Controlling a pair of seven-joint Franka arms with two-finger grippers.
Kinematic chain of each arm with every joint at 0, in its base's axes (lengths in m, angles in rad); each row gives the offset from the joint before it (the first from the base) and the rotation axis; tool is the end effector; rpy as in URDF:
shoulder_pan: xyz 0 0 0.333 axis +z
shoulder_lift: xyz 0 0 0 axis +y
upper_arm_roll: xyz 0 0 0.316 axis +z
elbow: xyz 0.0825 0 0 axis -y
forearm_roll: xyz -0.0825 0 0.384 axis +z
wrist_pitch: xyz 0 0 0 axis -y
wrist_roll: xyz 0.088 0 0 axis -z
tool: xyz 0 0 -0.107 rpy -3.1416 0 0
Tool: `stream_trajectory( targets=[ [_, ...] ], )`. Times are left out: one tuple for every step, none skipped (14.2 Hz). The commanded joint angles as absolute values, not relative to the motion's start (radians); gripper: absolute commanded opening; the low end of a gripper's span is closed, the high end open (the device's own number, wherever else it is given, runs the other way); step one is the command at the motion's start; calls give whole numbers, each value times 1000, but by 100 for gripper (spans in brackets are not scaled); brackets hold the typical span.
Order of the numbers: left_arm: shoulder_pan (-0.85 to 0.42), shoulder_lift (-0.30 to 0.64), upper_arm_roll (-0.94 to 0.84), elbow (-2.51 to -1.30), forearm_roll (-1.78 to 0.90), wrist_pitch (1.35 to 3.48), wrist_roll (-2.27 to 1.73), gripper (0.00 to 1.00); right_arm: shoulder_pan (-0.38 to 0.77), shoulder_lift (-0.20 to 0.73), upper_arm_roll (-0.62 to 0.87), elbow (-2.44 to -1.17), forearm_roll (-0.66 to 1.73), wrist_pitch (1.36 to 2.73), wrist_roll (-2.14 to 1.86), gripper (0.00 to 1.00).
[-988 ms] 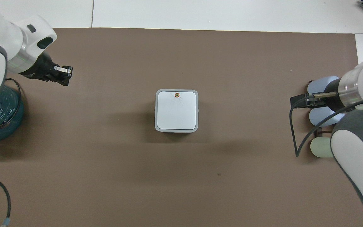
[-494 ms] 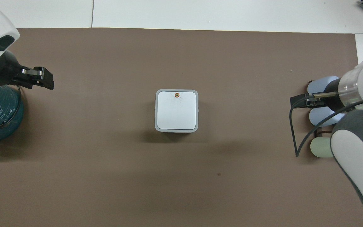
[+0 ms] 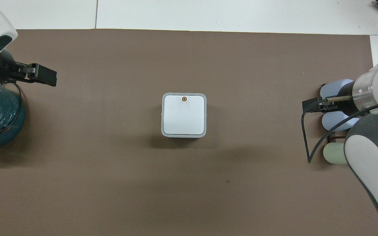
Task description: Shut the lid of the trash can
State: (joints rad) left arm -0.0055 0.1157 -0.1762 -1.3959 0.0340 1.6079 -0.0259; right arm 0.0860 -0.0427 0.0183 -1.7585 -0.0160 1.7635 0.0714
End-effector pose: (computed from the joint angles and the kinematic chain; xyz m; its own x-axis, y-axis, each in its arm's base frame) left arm 0.5863 -0.0970 0.6454 0.9834 -0.1525 0.0982 -0.1521 -0.9883 -0.0112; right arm 0.5510 0.0564 0.5757 0.9982 0.0359 0.0487 0.0353 -0.9993 0.0132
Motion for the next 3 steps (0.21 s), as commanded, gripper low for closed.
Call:
stream_trajectory(
  targets=[
    [-3,95,-179,-1417,57,1629,-11,100,74,-64,21,-1778,8,1758,41,100],
    [0,94,-179,-1419,57,1628,-11,100,74,-64,21,-1778,8,1758,43,100],
    [2,92,-178,-1427,57,1626,-11,100,74,-64,21,-1778,6,1758,43,100]
  ],
)
